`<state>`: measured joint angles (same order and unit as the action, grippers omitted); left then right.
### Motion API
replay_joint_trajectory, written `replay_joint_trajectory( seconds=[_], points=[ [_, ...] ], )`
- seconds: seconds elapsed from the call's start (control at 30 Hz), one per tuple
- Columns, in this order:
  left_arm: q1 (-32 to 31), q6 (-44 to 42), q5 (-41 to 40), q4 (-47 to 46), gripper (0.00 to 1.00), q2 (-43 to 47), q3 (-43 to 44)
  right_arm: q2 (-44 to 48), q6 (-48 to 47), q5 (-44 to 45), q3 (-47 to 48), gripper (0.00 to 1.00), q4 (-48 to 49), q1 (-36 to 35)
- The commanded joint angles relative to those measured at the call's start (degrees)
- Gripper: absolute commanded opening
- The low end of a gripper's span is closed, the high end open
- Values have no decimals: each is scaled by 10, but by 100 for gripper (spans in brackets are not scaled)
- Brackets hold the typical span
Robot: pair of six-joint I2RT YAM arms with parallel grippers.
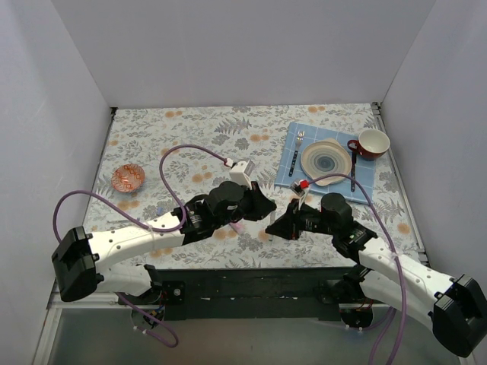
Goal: Insert the pens into the pen caps
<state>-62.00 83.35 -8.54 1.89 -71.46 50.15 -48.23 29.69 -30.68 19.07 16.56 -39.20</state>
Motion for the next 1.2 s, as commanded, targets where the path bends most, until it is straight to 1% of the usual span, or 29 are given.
replay_joint_trajectory(
  seconds=[0.0, 0.13, 0.23, 0.27, 0.3, 0.33, 0.43, 0.47, 0.53, 0.57, 0.67, 0.7, 0.77, 0.8, 0.9, 1.03, 1.17],
  points=[
    [-10, -39, 63, 43, 0, 21, 3, 27, -49, 43, 57, 1, -19, 3],
    [-10, -50, 61, 56, 0, 38, 0, 45, -55, 55, 62, 1, -41, 3],
    [-9, -48, 75, 45, 0, 48, -7, 44, -46, 53, 58, 1, -15, 2],
    [-10, -45, 81, 38, 2, 48, -8, 41, -37, 53, 59, 1, -7, 2],
    [-10, -46, 104, 33, 5, 47, -10, 36, -35, 45, 65, 1, 7, 3],
    [-9, -45, 112, 30, 15, 46, -12, 33, -32, 40, 68, 1, 15, 3],
    [-10, -44, 119, 24, 28, 46, -7, 30, -31, 30, 80, 1, 21, 2],
    [-9, -45, 118, 25, 37, 48, -3, 31, -34, 27, 83, 1, 18, 3],
    [-9, -50, 106, 23, 45, 61, -3, 36, -39, 26, 84, 1, 12, 3],
    [-10, -54, 103, 15, 52, 68, -8, 38, -39, 23, 84, 1, 12, 3],
    [-9, -69, 93, -5, 65, 92, -18, 45, -34, 18, 84, 1, 11, 3],
    [-9, -71, 93, -9, 68, 98, -23, 50, -34, 18, 84, 1, 10, 2],
    [-9, -92, 92, -15, 70, 113, -30, 52, -34, 17, 87, 1, 8, 3],
    [-9, -98, 75, -33, 72, 116, -34, 52, -33, 11, 89, 1, 7, 2],
    [-10, -112, 59, -40, 74, 119, -32, 52, -33, 3, 94, 1, 6, 3],
    [-9, -112, 46, -44, 75, 112, -12, 51, -27, -9, 95, 1, 11, 3],
    [-3, -115, 19, -22, 73, 90, 20, 52, -16, -20, 89, 1, 25, 2]
  ],
)
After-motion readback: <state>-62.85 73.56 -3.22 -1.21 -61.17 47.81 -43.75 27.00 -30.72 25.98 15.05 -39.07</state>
